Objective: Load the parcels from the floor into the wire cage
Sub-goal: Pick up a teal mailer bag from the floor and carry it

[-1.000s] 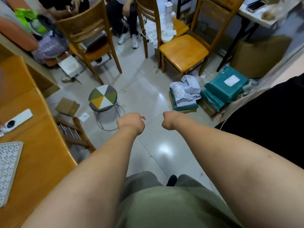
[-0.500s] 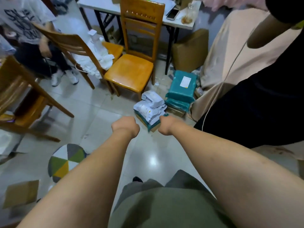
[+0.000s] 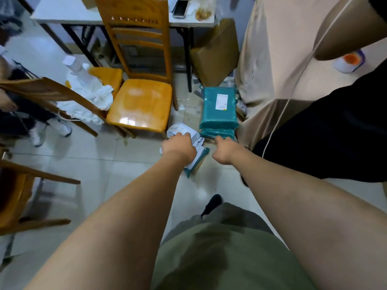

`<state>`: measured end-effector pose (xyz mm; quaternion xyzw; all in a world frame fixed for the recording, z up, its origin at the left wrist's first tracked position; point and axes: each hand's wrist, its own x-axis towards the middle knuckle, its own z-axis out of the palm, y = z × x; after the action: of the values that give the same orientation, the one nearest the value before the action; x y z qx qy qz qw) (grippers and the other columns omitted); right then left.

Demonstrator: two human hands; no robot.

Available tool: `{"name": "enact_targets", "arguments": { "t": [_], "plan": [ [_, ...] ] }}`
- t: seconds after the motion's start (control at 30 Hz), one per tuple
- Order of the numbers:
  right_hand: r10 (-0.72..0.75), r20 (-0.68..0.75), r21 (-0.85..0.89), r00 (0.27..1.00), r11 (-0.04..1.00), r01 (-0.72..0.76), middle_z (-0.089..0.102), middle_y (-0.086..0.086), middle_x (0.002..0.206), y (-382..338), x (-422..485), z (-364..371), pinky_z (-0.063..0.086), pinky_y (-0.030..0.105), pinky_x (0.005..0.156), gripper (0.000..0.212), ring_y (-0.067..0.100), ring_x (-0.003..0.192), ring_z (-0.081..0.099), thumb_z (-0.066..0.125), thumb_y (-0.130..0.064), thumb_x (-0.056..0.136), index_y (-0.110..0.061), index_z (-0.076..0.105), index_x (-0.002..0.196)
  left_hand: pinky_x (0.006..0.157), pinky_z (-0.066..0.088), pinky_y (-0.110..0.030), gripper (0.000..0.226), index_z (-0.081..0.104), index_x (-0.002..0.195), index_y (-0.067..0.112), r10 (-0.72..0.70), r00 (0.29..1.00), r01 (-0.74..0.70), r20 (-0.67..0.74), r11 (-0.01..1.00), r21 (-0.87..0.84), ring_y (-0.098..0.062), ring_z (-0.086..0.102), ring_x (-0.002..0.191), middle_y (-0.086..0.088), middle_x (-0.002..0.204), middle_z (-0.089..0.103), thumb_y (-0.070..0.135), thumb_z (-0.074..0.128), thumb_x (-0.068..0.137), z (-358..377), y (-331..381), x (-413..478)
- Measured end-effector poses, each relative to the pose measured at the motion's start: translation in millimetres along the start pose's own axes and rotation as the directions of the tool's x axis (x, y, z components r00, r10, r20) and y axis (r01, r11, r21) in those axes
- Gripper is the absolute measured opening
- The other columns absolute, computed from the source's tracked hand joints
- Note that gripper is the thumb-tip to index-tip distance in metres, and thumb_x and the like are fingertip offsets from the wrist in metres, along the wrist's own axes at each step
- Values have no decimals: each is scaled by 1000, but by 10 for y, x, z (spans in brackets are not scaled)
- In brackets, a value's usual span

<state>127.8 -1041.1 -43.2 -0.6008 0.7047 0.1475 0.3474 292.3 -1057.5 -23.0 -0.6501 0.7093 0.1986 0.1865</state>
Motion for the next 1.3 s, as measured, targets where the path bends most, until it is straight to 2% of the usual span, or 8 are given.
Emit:
{"name": "enact_targets", "arguments": {
  "t": [0.3,0.47,0.57,0.77,1.07,1.13,1.2,1.3],
  "plan": [
    [17,34,51,999,999,-18,40,21,148,-178,872,-398,44,51,108,61,43,133,48,53,-41,97,-18,32,149,100,46,-46,54,39,152,25,8,997,0,76,994,-113,-35,49,135,-14,153,44,31,47,99,-285,-254,949],
    [83,33,142,996,986,-87,36,22,146,-275,1466,-518,44,50,106,72,45,132,48,58,-34,94,-21,22,156,98,46,-45,68,19,161,42,155,987,-153,34,987,-39,-36,48,133,-14,152,42,33,48,100,-412,-395,1686],
    [141,-18,199,990,971,-135,36,20,146,-305,1908,-594,43,49,109,78,43,134,45,60,-31,91,-23,20,158,96,48,-47,73,12,162,44,201,979,-198,23,974,-107,-36,53,124,-15,140,47,34,48,100,-422,-414,2260],
    [276,-78,279,958,929,-245,33,20,149,-37,3001,-606,37,48,116,84,44,137,40,61,-34,92,-27,14,161,95,51,-48,68,20,161,37,387,920,-391,-55,917,-76,-34,57,124,-13,145,52,25,46,99,-276,-315,3415],
    [354,-60,218,933,917,-334,24,20,157,872,4660,-230,35,46,116,82,42,142,35,62,-42,94,-29,14,160,90,54,-47,80,10,162,35,332,940,-300,81,916,-267,-41,65,109,-19,131,63,29,53,95,766,318,5116],
    [346,-97,168,933,930,-327,15,18,163,1052,4991,-163,33,49,116,91,42,144,32,63,-49,93,-32,6,162,94,51,-46,85,10,163,33,322,943,-279,82,902,-330,-41,63,115,-20,146,54,31,61,95,1025,430,5478],
    [344,-145,151,928,934,-322,5,18,166,1228,5312,-87,31,54,117,100,43,147,27,65,-57,91,-36,-2,162,103,46,-44,95,8,164,32,337,938,-282,86,882,-378,-41,57,127,-22,163,30,34,71,92,1288,486,5808],
    [365,-139,269,920,908,-320,-7,21,168,1479,5707,58,28,59,119,110,47,150,21,68,-64,86,-44,-10,159,114,36,-37,110,3,165,34,342,930,-233,133,830,-507,-36,43,142,-23,165,21,42,80,86,1650,548,6160]
  ]
}}
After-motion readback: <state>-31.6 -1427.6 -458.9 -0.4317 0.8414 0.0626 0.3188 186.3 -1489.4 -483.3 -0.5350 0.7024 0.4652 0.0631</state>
